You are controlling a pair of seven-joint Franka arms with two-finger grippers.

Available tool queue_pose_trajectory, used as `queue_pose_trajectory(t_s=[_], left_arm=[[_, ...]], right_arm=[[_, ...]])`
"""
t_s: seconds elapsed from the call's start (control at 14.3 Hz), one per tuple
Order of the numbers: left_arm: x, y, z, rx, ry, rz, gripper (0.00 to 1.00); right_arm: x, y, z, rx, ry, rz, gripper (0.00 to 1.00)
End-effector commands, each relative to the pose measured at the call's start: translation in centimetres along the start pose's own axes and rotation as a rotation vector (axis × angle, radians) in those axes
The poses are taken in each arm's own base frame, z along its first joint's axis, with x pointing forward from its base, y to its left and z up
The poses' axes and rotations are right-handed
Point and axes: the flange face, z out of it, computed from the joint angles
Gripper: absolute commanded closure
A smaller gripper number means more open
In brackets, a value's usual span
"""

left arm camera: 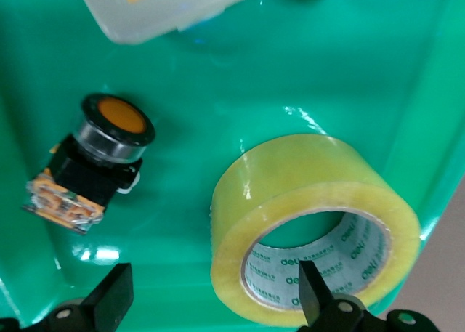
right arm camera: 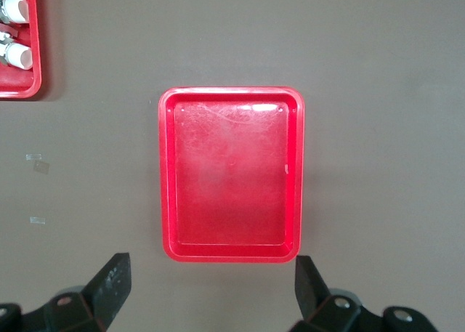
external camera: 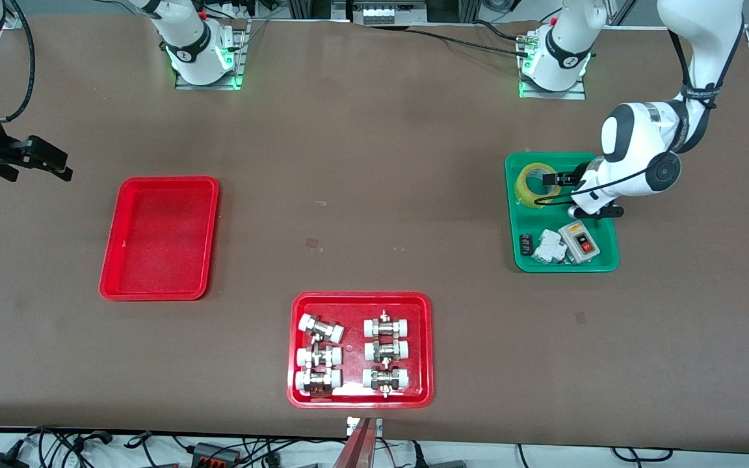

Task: Left arm passes tape to right arm into tray
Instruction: 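Lower the left gripper and grasp the yellow tape roll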

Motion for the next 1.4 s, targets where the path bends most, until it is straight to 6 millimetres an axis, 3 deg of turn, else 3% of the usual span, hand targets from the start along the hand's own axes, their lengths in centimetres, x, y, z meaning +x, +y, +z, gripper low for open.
queue_pose_trajectory(t_s=[0.0,0.28,0.56,0.98,1.19,1.33], left_arm=[[-0.3,0.5,0.7,-0.017,0.007,-0.015,0.07],[-0.6,1.6,0.8,-0.024,-0.010,-0.002,0.43],[-0.7,1.7,0.6,-0.025,-0.023,0.010,0.66],[-0.6,1.7,-0.2,-0.026,-0.013,0.019,0.80],[0.3,2.4,-3.8,-0.039,-0.036,0.032,0.81],[1.4,2.9,-7.3,-0.051,-0.046,0.041,0.81]], right_arm=[[0.0,0.0,-0.4,0.008,0.002,-0.007,0.00],[-0.2,-0.1,-0.7,0.008,0.001,-0.003,0.00],[-0.1,0.2,-0.6,0.000,0.000,-0.007,0.00],[0.1,0.1,-0.2,0.001,-0.007,-0.014,0.00],[0.1,0.1,0.1,-0.002,-0.018,-0.010,0.00],[0.2,0.5,0.8,0.006,-0.031,0.000,0.00]])
